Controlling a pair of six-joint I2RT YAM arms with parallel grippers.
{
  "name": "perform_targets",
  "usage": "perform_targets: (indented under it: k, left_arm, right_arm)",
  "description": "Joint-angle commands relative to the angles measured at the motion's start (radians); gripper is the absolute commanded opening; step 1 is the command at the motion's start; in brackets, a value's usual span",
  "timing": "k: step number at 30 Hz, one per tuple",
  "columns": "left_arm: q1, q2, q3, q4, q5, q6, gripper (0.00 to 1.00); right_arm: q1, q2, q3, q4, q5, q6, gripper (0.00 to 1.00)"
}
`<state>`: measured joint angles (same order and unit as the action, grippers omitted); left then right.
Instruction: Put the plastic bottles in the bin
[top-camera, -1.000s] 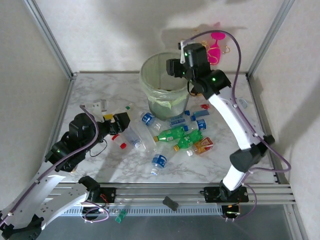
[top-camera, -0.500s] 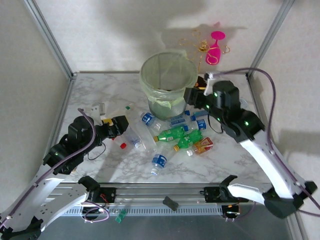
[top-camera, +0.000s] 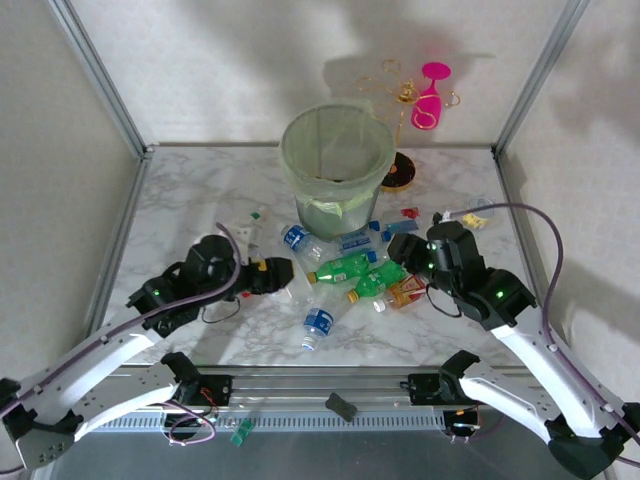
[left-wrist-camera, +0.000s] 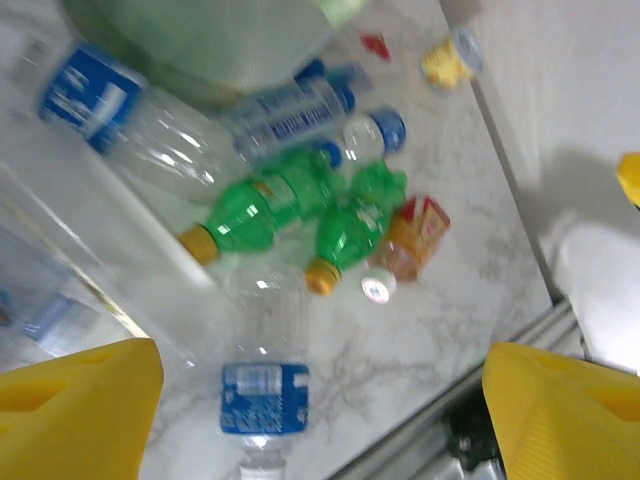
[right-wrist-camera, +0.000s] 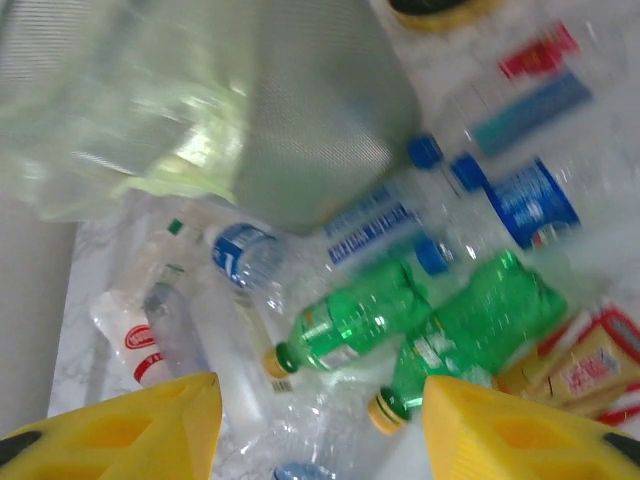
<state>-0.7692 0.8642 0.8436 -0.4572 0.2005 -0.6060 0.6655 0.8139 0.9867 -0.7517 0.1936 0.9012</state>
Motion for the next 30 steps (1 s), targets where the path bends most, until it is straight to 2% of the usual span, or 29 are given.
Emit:
perform_targets:
  k: [1,4,7,11,13,16,17,20,30]
  left_arm:
    - [-0.111,0.071,0.007,-0.003,-0.094,0.035,0.83]
    - [-0.222,0.138,0.026,-0.023,-0.212,0.052,0.83]
    - [-0.273,0.187,0.031,-0.029,-0.272,0.052,0.83]
    - [-0.292,0.213,0.032,-0.028,-0.300,0.052,0.84]
    - [-0.295,0.211,0.031,-0.024,-0.307,0.057,0.84]
    - [-0.304,0.214,0.036,-0.029,-0.321,0.067,0.84]
    - [-0.306,0.214,0.038,-0.032,-0.326,0.070,0.84]
    - [-0.310,0.217,0.045,-0.041,-0.339,0.074,0.84]
    - [-0.317,0.210,0.044,-0.037,-0.352,0.069,0.84]
  right_arm:
    - [0.000,-0.040,-0.079,-0.070,0.019,0.234,0.55]
    - [0.000,-0.042,-0.164,-0.077,0.023,0.322,0.55]
    - [0.000,-0.041,-0.222,-0.091,0.060,0.401,0.57]
    - [-0.001,-0.018,-0.279,-0.101,0.096,0.493,0.64]
    - [-0.003,0.009,-0.288,-0.127,0.119,0.538,0.78]
    - [-0.005,0.044,-0.300,-0.109,0.138,0.548,0.80]
    - [-0.007,0.048,-0.306,-0.099,0.138,0.556,0.84]
    - [-0.016,0.054,-0.326,-0.047,0.133,0.553,0.88]
    - [-0.061,0.136,-0.361,0.056,0.100,0.560,0.85]
